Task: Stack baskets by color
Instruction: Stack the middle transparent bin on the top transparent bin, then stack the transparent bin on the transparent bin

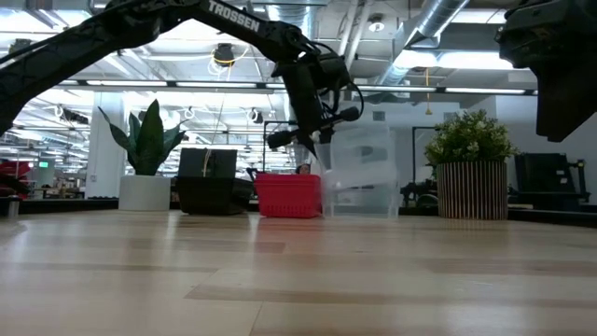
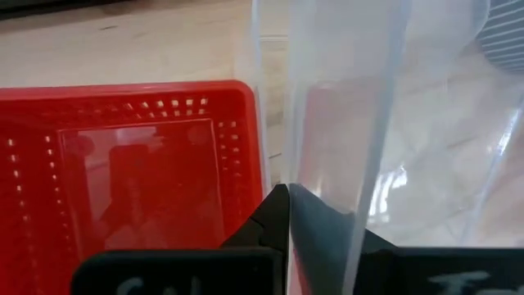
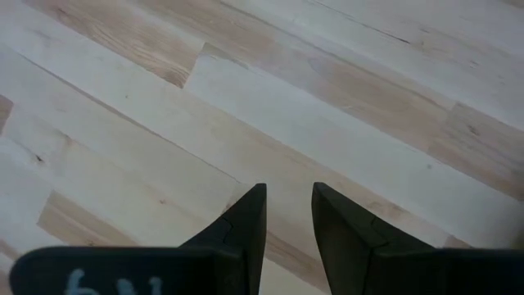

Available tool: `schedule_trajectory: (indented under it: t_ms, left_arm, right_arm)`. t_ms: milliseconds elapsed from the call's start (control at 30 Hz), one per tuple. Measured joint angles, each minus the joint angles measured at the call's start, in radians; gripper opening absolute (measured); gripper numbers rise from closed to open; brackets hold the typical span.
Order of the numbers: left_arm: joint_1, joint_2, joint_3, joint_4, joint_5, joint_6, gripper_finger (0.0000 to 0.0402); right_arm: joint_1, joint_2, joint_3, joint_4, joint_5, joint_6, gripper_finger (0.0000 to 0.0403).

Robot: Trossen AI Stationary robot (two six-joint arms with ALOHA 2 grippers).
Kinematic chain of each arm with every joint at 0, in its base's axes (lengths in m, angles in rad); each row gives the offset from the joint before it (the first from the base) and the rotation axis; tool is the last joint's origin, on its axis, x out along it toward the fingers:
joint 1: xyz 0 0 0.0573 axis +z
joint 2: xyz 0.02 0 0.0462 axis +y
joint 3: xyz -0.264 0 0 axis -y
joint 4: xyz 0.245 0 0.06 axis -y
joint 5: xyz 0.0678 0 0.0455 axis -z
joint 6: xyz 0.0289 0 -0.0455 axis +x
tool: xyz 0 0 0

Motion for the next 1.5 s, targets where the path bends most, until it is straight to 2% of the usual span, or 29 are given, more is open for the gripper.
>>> schedule_trajectory:
  t_ms: [400,533,800,900,1100,1267,1400,1500]
  left_arm:
    - [0.0,0.0,0.0,-0.003,0.027,0.034,0.0004]
    - [0.0,0.0,0.0,-0.003,0.037,0.018,0.0026]
    - [0.001,0.0,0.0,-0.003,0.057,-0.012,0.0094]
    - [0.006,0.0,0.0,-0.002,0.101,-0.011,0.0111]
    - [0.025,-0.006,0.0,0.006,0.189,0.012,0.0118]
    - [0.052,-0.062,0.0,0.008,0.186,0.058,0.0117]
    - [0.063,-0.118,0.0,0.01,0.182,0.102,0.0117]
    - [0.061,-0.173,0.0,0.009,0.219,0.157,0.0117]
  right_arm:
    - [0.0,0.0,0.0,0.0,0.0,-0.001,0.0122]
    - [0.0,0.0,0.0,0.0,0.0,0.0,0.0122]
    - [0.0,0.0,0.0,0.001,0.0,0.0,0.0122]
    - [0.0,0.0,0.0,0.001,0.0,0.0,0.0122]
    - [-0.015,0.0,0.0,0.001,0.002,0.0,0.0122]
    - [-0.04,0.0,0.0,0.001,-0.001,0.0,0.0122]
    - [-0.066,0.0,0.021,-0.011,-0.127,-0.019,0.0122]
    - [-0.064,0.0,0.057,-0.034,-0.216,-0.014,0.0122]
